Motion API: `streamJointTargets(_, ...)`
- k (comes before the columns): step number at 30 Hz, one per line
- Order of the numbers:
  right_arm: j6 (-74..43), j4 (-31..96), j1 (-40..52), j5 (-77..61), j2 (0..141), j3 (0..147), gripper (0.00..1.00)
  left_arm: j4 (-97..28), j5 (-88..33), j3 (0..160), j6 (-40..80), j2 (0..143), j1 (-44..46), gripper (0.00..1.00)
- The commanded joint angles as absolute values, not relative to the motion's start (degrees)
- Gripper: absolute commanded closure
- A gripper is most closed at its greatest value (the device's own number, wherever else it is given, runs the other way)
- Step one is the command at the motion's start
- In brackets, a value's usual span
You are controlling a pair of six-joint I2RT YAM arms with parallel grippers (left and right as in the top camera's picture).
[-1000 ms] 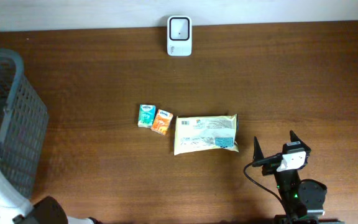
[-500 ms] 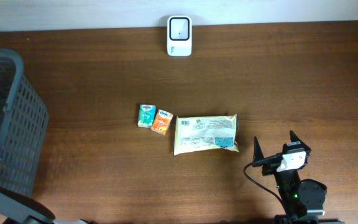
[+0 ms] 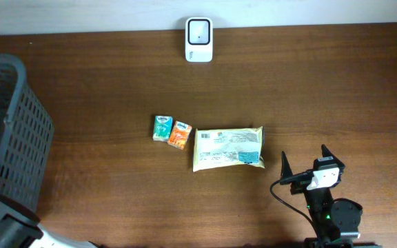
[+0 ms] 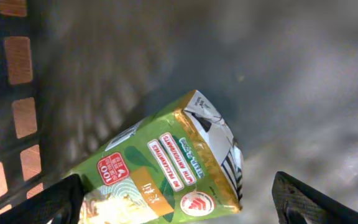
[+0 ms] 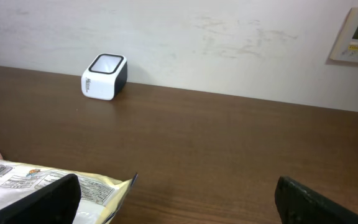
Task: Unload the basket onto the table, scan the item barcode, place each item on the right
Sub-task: 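Grasp the green tea drink box in the basket with left gripper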
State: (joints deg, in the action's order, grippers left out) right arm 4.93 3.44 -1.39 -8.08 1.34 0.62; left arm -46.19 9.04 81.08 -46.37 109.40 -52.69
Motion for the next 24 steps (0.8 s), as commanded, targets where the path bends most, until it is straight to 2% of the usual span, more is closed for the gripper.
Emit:
streamJointTargets(1,4.9,3.7,-1.1,-8.4,1.1,0.3,0.01,-47.2,8.4,80.6,-49.0,113.1,-53.1,0.08)
streamJointTargets(5,4.9,3.7,-1.1,-8.4,1.1,0.3,0.01,-46.8,8.4,80.6,-49.0,113.5,-53.1,0.26)
streamJointTargets(7,4.9,3.7,-1.1,-8.4,1.1,0.3,0.01,-46.8,4.7,80.6,-48.5,113.4,-53.1,0.5)
streamJointTargets(8,4.9,3.7,-1.1,-8.4,1.1,0.3,0.01,-46.5,2.2,80.6,-44.8,113.5,-53.0,0.53)
streamJointTargets(10,4.9,3.7,-1.1,-8.4,1.1,0.3,0.01,-44.0,0.6,80.6,-28.0,113.4,-53.0,0.54)
streamJointTargets(11,4.9,3.7,-1.1,-8.4,1.1,0.3,0.01,-44.0,-2.1,80.6,-23.5,113.5,-53.0,0.57)
streamJointTargets(13,4.9,3.7,-1.1,-8.4,1.1,0.3,0.01,-43.7,-10.4,80.6,-14.0,113.5,-52.9,0.7)
streamJointTargets(15,4.9,3.7,-1.1,-8.4,1.1,0.3,0.01,-43.2,-16.4,80.6,-5.1,113.5,-52.9,0.79)
streamJointTargets(16,4.9,3.7,-1.1,-8.4,1.1,0.3,0.01,-41.9,-19.9,80.6,-1.3,113.4,-52.9,0.79)
streamJointTargets(18,4.8,3.7,-1.1,-8.4,1.1,0.3,0.01,-39.3,-24.5,80.9,2.1,113.4,-52.9,0.7)
streamJointTargets(20,4.8,3.7,-1.1,-8.4,1.1,0.3,0.01,-40.0,-24.2,84.6,2.2,113.1,-52.9,0.65)
streamJointTargets(22,4.9,3.7,-1.1,-8.4,1.1,0.3,0.01,-41.2,-22.9,88.8,2.1,111.6,-52.9,0.49)
streamJointTargets(24,4.9,3.7,-1.1,-8.4,1.1,0.3,0.01,-44.0,-15.2,91.5,-3.6,109.8,-52.9,0.25)
